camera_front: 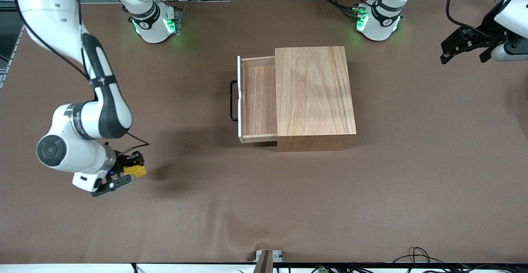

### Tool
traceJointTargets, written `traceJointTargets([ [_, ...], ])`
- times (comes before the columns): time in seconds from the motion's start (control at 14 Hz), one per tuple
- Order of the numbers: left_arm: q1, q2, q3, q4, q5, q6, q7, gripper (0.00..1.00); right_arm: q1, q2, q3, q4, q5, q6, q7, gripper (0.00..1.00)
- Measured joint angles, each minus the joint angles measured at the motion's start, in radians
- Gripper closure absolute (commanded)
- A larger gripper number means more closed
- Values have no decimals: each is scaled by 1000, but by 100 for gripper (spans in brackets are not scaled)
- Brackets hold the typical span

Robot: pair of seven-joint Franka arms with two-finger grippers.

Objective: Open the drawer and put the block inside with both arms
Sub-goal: 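Carry the yellow cube with the right gripper over the open drawer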

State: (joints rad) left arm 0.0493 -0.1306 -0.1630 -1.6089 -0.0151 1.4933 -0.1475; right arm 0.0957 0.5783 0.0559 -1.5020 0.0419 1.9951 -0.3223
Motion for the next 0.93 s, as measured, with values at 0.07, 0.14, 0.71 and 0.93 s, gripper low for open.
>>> traceJointTargets([
  [0.07,0,0,0,0,0,0,0,0,18,-24,30,1,0,-31,69,79],
  [0.14,0,-1,0,0,0,0,0,0,38,-46,54,1,1,-66,147,79],
  [0.71,1,-1,0,0,0,1,0,0,221,-137,176,-2,53,-138,697,79],
  [0.93,1,-1,0,-1,0,3,0,0,324,-141,180,-5,53,-133,864,78],
])
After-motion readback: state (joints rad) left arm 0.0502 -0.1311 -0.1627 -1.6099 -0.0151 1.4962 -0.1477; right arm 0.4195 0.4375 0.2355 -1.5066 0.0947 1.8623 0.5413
